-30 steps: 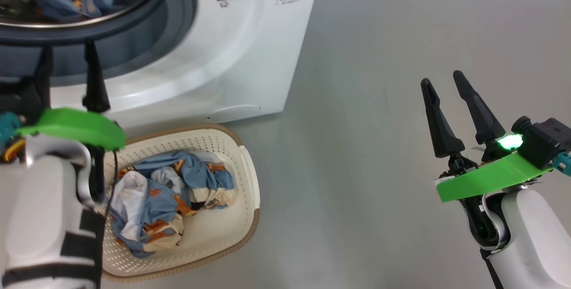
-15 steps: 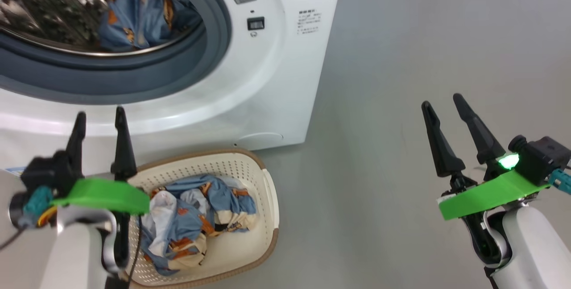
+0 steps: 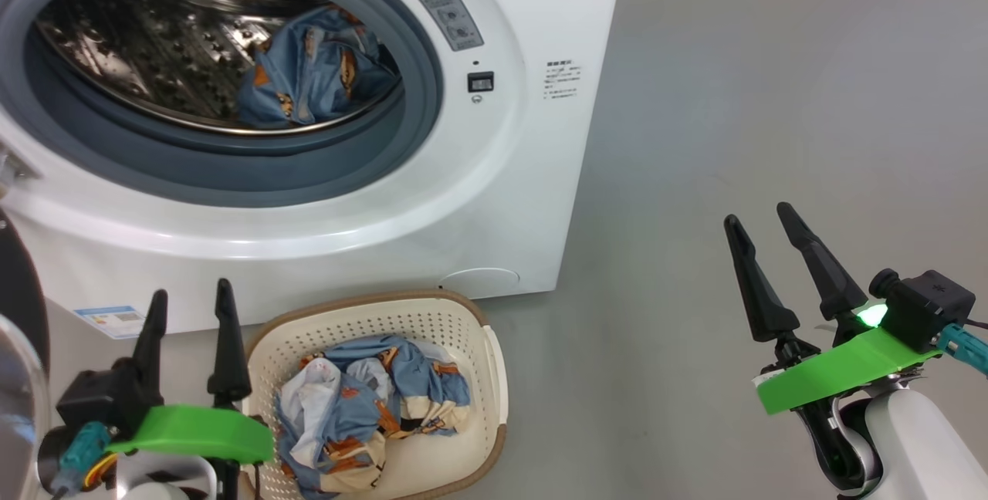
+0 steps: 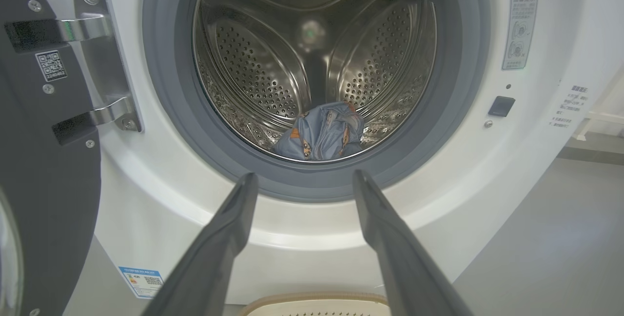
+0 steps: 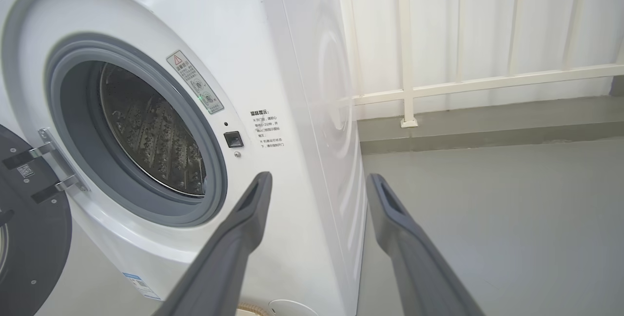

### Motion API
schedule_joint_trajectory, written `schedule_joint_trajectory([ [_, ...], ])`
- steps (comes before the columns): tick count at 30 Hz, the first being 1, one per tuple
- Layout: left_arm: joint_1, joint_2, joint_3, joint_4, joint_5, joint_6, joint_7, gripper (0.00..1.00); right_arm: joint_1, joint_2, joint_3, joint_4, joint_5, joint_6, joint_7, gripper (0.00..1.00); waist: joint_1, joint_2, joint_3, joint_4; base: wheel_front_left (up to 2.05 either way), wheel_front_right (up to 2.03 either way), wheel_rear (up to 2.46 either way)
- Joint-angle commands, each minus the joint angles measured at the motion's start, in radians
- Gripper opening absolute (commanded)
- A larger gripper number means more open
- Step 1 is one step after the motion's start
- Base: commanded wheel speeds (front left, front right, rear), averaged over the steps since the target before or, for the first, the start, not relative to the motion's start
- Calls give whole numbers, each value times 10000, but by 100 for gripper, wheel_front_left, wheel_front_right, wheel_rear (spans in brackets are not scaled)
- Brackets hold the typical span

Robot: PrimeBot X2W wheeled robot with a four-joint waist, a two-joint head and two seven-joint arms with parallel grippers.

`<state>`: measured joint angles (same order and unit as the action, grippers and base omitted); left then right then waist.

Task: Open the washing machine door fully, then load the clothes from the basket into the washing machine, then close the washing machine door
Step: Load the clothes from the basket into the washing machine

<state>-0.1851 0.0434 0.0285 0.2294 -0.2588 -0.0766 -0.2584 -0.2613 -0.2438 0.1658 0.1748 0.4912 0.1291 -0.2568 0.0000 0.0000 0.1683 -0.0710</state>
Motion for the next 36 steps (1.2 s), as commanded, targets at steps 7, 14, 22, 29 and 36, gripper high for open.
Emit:
schedule_joint_trajectory([
  [7,390,88,-12,-550,-208,176,-34,100,380,-159,290,-384,18,16,-49,100,0,0,-305,351,0,0,0],
  [14,612,76,-160,-781,-334,338,-34,100,421,-214,271,-362,20,16,-49,100,0,0,-406,499,0,0,0],
  [22,677,71,-240,-925,-484,442,-34,100,415,-264,278,-356,20,16,-49,100,0,0,-373,558,0,0,0],
  [29,667,70,-315,-959,-587,517,-34,100,361,-298,297,-333,34,16,-49,100,0,0,-316,536,0,0,0],
  [36,634,69,-377,-900,-652,541,-34,100,363,-311,320,-322,50,16,-49,100,0,0,-301,525,0,0,0],
])
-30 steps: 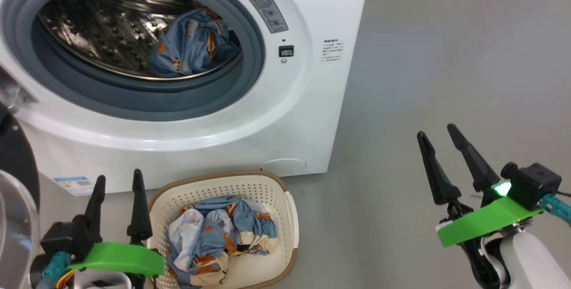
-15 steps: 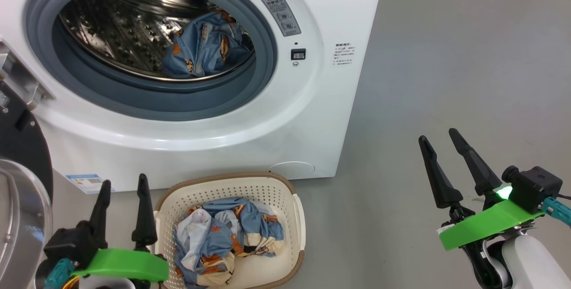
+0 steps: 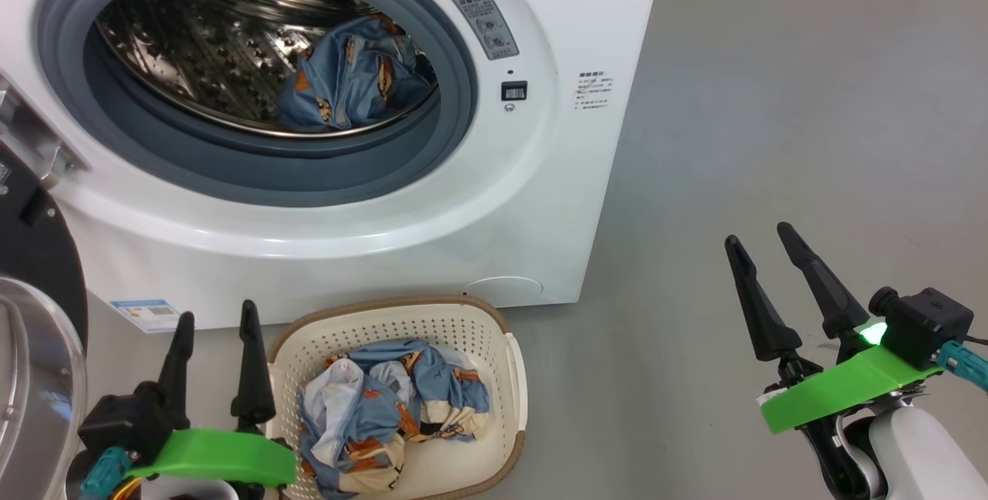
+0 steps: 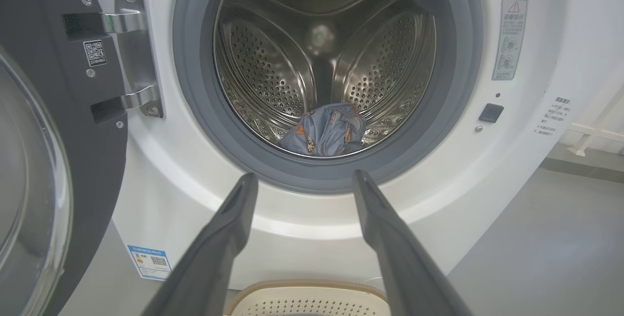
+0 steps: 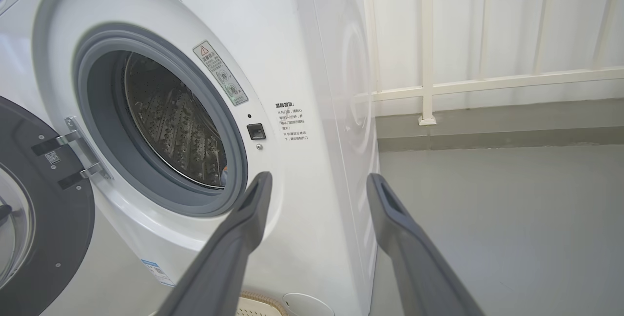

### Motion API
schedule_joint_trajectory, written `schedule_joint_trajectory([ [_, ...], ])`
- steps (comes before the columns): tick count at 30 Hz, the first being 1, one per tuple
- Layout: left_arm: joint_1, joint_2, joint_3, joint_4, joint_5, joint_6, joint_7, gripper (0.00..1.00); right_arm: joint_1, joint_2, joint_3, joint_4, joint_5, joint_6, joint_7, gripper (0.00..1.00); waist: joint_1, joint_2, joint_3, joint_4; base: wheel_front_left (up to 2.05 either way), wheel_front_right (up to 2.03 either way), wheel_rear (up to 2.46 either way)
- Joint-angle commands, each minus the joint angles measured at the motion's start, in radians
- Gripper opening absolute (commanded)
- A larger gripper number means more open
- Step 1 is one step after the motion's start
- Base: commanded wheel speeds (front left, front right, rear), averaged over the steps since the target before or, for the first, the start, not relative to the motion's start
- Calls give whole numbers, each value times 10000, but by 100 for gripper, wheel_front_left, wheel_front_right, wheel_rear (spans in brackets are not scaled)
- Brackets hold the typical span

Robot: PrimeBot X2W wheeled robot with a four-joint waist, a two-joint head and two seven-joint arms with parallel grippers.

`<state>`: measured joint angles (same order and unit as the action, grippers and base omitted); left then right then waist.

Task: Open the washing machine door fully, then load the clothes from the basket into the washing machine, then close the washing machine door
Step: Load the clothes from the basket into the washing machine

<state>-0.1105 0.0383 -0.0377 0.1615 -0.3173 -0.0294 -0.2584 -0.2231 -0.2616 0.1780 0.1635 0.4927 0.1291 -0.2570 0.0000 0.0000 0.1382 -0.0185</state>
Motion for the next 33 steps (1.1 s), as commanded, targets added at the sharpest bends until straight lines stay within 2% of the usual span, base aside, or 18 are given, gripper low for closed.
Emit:
schedule_joint_trajectory([
  [1,-113,121,278,-219,-78,76,-34,100,-19,-136,201,-207,39,16,-48,100,0,0,4,-1,0,0,0],
  [23,-395,120,19,302,-250,93,-34,100,-218,-197,311,-208,63,16,-48,100,0,0,513,-217,0,0,0],
  [33,-1436,252,-403,2371,-59,-121,-30,100,-544,-184,340,-284,170,16,-48,100,0,0,1517,-587,0,0,0],
])
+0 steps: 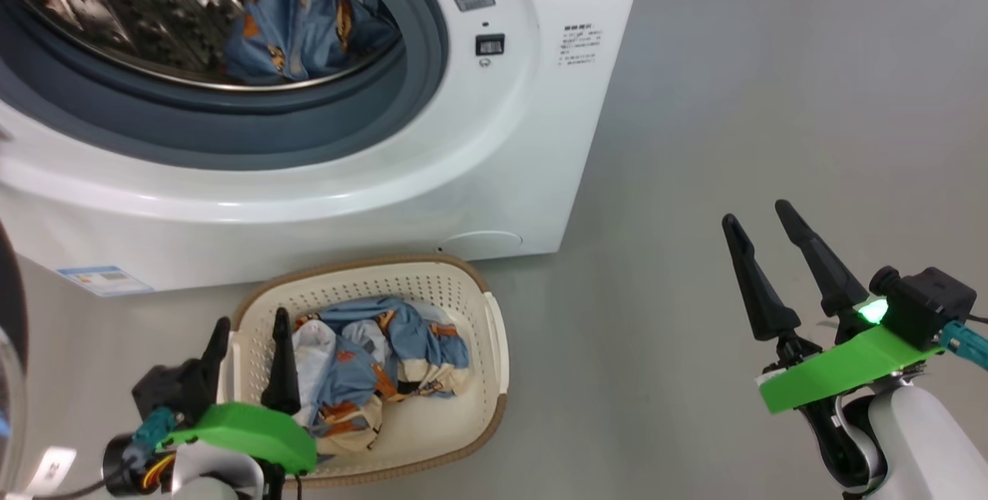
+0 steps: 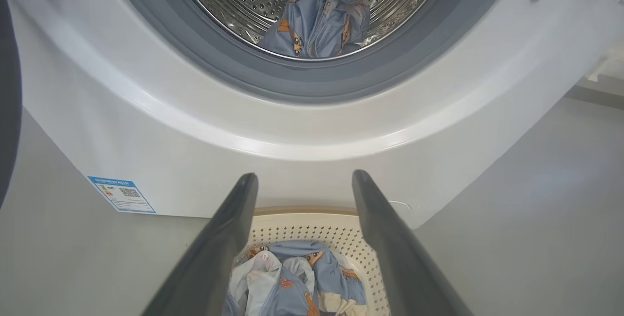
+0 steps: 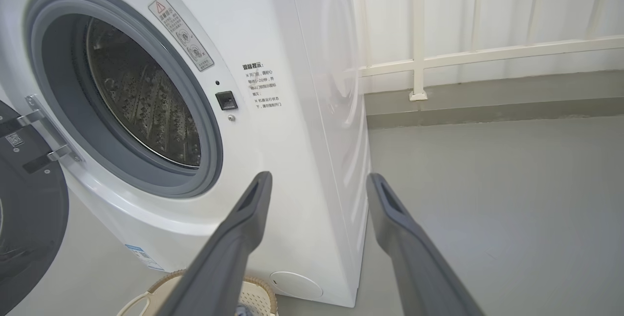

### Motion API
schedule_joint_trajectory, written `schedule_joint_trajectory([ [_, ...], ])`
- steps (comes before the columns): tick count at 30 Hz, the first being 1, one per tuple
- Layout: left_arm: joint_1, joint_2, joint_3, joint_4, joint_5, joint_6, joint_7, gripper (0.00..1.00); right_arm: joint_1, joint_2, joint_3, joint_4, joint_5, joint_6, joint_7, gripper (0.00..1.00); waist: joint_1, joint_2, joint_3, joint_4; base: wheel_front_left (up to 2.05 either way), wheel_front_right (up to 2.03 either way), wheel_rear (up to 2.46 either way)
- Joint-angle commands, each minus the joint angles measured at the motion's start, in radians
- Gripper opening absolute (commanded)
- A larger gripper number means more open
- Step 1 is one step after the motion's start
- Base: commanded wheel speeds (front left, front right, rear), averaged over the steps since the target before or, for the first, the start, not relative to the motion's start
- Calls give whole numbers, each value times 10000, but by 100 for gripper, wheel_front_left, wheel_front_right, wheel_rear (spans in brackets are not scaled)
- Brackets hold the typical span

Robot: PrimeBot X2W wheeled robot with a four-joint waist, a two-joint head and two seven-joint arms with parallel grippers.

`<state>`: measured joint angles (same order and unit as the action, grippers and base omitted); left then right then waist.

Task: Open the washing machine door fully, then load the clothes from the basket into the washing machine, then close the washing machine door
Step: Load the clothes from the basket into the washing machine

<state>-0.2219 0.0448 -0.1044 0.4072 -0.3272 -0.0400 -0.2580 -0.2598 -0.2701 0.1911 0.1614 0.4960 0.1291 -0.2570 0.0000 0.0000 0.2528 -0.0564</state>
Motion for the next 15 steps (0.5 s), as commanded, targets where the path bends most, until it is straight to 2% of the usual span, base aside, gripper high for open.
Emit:
schedule_joint_trajectory([
  [1,-447,203,235,140,54,-31,-25,100,-227,-94,201,-274,154,16,-48,100,0,0,509,-266,0,0,0],
  [6,-1241,293,160,1351,-18,-174,107,100,-541,-86,153,-392,229,16,-48,100,0,0,1333,-517,0,0,0],
  [15,-3128,577,81,4312,-113,-393,272,100,-1322,-48,318,-564,309,16,-48,100,0,0,2798,-963,0,0,0],
])
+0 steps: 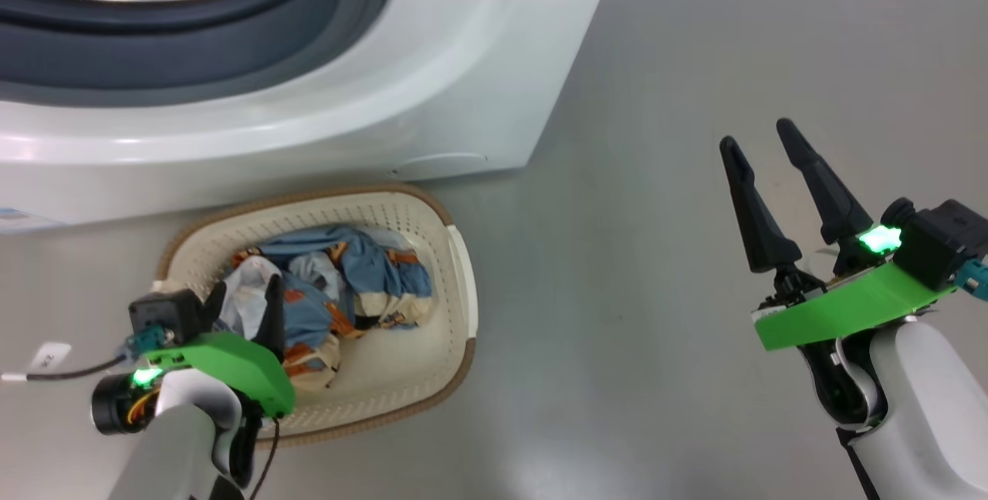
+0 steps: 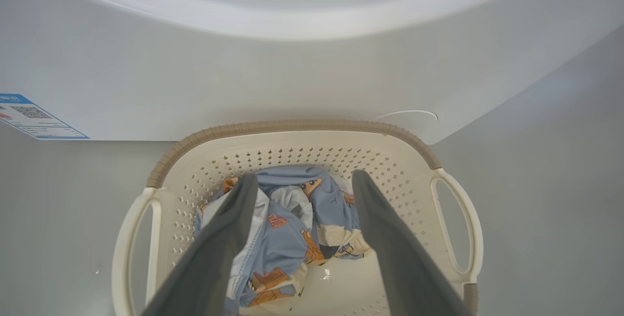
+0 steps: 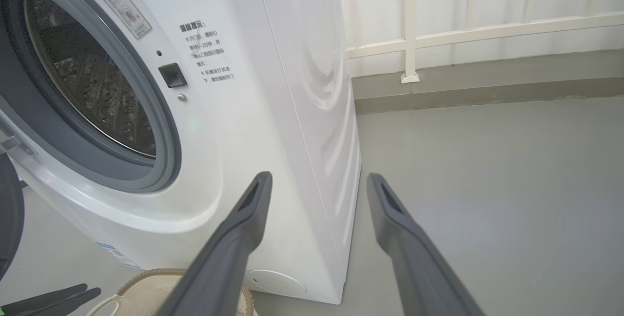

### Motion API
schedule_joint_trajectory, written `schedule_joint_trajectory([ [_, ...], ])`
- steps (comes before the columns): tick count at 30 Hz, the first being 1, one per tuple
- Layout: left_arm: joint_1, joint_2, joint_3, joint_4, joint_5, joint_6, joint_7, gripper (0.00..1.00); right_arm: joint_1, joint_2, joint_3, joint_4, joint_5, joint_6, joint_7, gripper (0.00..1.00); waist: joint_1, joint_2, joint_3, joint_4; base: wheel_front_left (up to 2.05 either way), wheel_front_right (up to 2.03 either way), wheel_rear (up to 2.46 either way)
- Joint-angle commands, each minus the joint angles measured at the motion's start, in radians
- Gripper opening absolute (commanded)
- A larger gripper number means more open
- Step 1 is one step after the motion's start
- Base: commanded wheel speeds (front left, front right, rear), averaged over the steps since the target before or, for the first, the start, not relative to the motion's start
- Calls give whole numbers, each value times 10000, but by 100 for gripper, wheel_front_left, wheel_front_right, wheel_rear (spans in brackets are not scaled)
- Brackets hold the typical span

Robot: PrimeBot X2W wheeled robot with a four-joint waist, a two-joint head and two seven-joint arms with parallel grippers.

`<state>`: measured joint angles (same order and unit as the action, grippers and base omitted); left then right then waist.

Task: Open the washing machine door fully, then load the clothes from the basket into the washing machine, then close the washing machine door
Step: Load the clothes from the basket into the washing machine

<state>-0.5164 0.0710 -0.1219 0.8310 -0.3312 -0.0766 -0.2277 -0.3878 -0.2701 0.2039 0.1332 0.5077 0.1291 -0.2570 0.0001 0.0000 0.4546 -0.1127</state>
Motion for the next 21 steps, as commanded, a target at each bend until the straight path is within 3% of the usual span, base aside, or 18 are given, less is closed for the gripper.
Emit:
schedule_joint_trajectory([
  [1,-366,330,282,397,-121,-45,-27,100,-105,-37,191,-292,198,16,-48,100,-1,0,898,-435,0,0,0],
  [12,-2223,578,262,3259,-270,-100,144,100,-655,-31,279,-437,243,16,-48,100,-1,0,2180,-850,0,0,0],
  [21,-3249,855,204,4155,-299,23,271,100,-965,24,300,-627,231,16,-48,100,-1,0,3131,-1223,0,0,0],
])
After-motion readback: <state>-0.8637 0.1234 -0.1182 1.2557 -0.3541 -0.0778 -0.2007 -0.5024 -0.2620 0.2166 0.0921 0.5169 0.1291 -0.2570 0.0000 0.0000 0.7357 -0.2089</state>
